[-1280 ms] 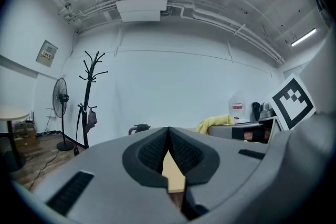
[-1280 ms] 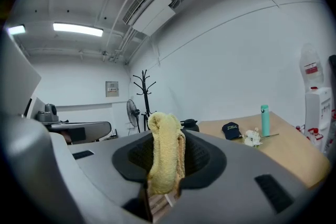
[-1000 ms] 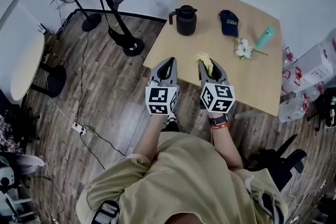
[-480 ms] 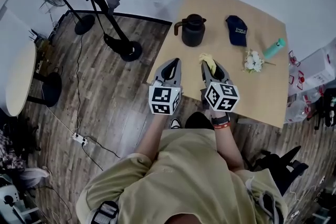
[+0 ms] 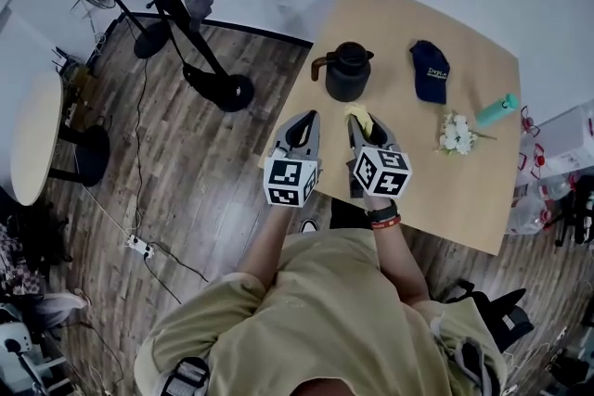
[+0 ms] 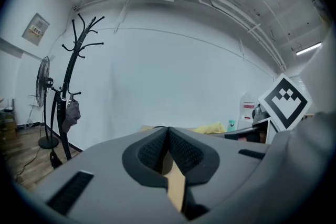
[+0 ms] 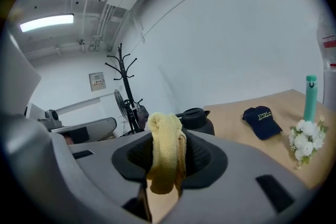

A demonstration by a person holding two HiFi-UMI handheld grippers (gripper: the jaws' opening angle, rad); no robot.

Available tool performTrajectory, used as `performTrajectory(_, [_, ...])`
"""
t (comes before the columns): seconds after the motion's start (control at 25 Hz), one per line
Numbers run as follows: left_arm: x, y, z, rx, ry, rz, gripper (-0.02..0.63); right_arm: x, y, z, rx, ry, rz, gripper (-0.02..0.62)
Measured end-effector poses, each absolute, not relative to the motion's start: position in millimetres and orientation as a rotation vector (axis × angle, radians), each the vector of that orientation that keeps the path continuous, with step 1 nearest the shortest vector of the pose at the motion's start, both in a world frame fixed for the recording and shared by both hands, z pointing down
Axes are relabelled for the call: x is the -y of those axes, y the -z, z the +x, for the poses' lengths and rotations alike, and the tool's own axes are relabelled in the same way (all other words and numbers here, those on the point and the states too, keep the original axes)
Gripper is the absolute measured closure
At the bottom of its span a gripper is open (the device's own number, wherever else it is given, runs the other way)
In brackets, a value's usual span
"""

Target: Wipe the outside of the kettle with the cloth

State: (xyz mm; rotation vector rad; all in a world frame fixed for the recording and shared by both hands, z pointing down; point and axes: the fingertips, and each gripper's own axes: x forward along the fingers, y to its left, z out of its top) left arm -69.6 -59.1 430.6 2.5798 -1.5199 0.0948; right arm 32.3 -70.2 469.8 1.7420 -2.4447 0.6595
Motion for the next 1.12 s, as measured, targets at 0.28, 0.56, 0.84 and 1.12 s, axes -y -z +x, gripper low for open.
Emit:
performTrajectory(0.28, [94,-445,-69,1.532,-0.128,2.565,0.584,131,-493,12,2.405,-0.684,1.662,0.457])
performTrajectory(0.56, [125,-459,-82,1.562,-0.169,2.517,0.584,191,-516,-11,2.381,-0.690,1.608,0.457])
performTrajectory(0.84, [135,-463,-101,1.600,-0.185,2.470,0.584,225,-551,-21,2.281,-0.749,1.634,0.459])
performTrajectory(1.12, [142,-473,-115,1.601,-0.197,2.440,0.584,245,-573,-25,2.209,-0.743,1.673,0.459])
